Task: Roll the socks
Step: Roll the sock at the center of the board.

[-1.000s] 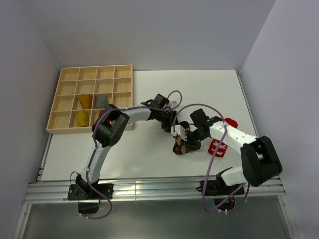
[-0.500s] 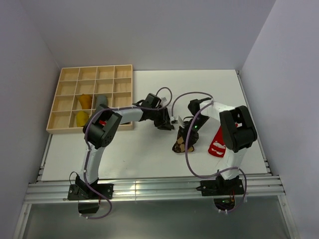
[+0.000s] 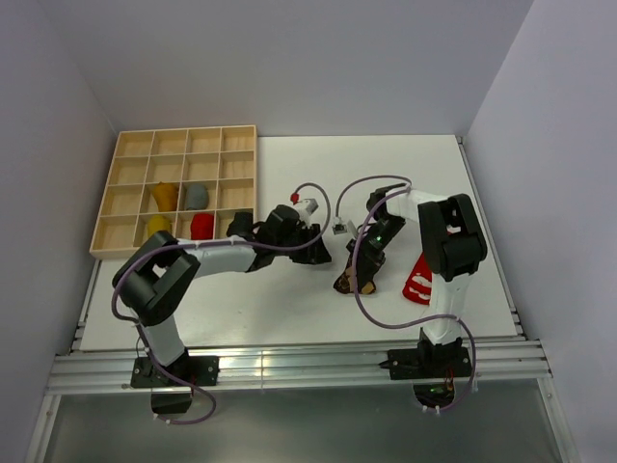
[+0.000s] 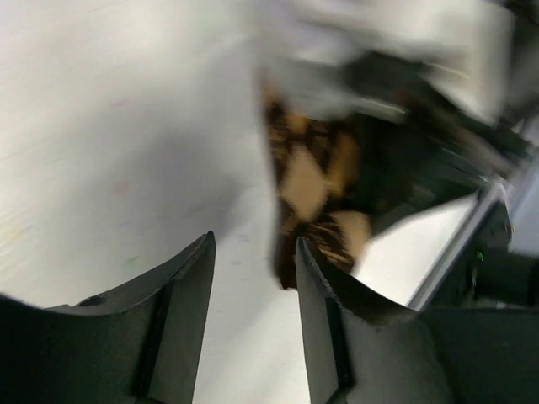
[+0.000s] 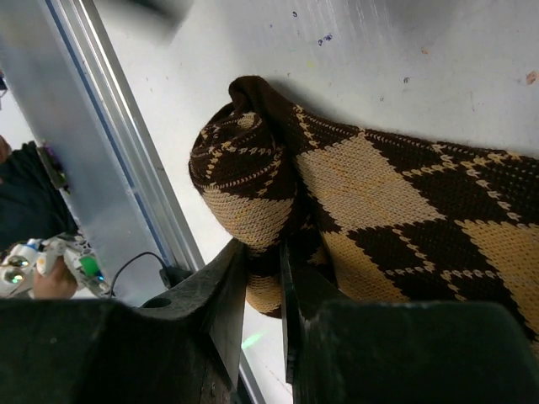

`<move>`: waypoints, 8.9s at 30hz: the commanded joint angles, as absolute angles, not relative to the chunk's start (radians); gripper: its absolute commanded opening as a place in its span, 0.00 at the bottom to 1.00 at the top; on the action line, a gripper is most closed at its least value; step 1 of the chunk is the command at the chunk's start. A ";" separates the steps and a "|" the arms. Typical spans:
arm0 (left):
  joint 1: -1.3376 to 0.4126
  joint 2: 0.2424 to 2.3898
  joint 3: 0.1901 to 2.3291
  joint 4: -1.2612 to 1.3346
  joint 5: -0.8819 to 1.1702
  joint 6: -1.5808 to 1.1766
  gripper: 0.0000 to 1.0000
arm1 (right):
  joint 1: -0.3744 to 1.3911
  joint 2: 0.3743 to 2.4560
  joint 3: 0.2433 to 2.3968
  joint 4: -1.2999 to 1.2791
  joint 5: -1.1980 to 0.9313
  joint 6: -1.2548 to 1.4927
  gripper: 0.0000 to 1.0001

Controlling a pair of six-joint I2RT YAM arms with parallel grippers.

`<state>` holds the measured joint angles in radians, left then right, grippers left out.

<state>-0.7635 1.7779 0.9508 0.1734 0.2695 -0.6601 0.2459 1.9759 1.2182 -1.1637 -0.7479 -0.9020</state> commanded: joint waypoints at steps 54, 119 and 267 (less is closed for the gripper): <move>-1.034 2.066 1.327 -0.138 0.183 -0.431 0.01 | -0.077 1.522 1.028 -0.802 -0.744 -0.762 0.48; -0.890 2.171 1.502 -0.264 0.552 -0.552 0.27 | 0.393 1.060 0.379 -0.383 -0.301 -1.212 0.21; -0.946 1.910 1.132 0.068 0.250 -0.284 0.12 | 0.319 2.215 1.526 -1.353 -0.653 -1.085 0.35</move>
